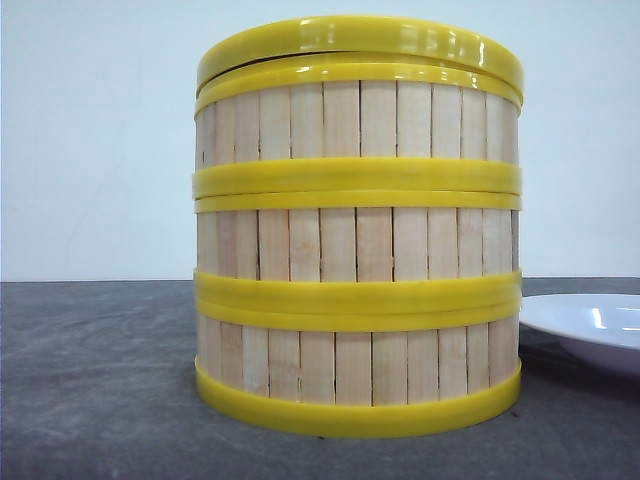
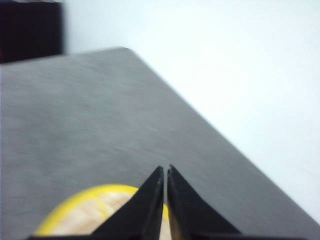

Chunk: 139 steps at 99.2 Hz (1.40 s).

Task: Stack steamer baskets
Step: 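Release the lid and raise the right gripper away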

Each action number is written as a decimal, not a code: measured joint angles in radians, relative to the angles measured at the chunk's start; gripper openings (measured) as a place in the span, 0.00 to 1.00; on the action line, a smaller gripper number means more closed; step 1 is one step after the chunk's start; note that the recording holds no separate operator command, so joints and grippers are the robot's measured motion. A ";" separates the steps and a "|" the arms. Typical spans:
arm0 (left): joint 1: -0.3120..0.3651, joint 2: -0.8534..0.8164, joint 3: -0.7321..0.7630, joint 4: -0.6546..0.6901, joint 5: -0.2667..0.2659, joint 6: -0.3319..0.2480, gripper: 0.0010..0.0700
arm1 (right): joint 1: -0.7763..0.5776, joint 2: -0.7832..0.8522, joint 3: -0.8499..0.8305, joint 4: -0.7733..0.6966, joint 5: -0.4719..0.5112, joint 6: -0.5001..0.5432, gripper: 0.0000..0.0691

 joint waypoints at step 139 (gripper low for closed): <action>0.000 -0.511 -0.650 0.301 -0.066 -0.019 0.02 | -0.197 -1.136 -1.345 0.597 0.376 0.019 0.01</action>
